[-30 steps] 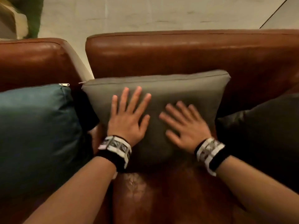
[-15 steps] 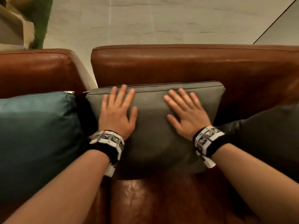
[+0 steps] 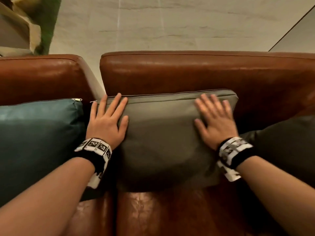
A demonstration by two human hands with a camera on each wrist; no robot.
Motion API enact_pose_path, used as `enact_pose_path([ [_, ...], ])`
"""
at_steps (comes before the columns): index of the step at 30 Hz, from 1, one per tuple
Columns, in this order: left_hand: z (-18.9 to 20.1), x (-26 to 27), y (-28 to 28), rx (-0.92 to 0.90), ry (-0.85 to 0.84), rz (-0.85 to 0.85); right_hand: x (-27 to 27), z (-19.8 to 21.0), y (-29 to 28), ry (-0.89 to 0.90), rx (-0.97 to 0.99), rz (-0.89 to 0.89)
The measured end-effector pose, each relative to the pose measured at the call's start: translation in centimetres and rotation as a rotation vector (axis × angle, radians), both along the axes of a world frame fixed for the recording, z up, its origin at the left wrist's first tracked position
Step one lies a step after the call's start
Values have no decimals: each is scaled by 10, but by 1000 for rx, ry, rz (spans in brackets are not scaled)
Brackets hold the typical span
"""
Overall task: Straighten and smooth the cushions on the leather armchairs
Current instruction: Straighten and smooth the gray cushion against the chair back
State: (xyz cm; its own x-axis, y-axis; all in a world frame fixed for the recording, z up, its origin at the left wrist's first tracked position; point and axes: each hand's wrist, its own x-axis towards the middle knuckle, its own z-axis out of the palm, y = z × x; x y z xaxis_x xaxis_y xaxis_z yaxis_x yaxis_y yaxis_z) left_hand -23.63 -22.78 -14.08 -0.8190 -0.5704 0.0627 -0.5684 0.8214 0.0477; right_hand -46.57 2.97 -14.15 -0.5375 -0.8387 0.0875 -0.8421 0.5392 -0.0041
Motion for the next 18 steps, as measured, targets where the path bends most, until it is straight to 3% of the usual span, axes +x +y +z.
enact_pose_path([
  [3, 16, -19, 3, 12, 64, -4, -13, 12, -2, 14, -65, -156],
  [6, 27, -62, 10, 85, 116, -39, -8, 29, -50, -55, -151, -47],
  [9, 27, -82, 6, 140, -33, -92, -13, 37, -82, -67, -130, 22],
  [13, 22, -82, -4, 187, -61, -119, -15, 29, -70, -67, -70, 82],
  [16, 24, -81, -7, 144, -51, -65, -34, 31, -52, -49, -37, -72],
  [18, 26, -69, -7, 71, 62, -43, -36, 36, -36, 5, -92, -123],
])
